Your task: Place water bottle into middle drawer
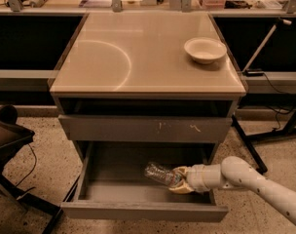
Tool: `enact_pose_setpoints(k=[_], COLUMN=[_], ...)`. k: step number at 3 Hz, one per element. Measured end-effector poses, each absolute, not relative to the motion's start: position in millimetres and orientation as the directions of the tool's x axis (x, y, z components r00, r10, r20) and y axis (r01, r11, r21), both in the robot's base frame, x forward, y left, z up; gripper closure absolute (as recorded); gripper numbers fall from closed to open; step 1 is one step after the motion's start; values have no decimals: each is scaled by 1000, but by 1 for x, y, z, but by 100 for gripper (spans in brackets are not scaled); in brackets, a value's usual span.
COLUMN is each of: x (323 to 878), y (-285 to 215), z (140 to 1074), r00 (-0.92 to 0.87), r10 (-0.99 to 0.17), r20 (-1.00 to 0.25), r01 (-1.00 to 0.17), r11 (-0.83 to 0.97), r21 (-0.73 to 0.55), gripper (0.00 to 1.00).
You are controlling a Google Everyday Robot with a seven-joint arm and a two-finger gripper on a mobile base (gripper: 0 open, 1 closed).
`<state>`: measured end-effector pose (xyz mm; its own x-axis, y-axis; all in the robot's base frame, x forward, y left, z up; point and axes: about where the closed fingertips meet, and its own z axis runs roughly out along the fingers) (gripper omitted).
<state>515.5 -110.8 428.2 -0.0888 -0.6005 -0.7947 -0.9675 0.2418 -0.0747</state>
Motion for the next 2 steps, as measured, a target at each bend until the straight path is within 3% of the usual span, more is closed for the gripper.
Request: enact_pose_setpoints(k=[2], x=[515], y=[-111], z=[427], r00=[-88], r10=[-603], r20=[-793], r01=[-968], r11=[239], r21=[-74], gripper=[59])
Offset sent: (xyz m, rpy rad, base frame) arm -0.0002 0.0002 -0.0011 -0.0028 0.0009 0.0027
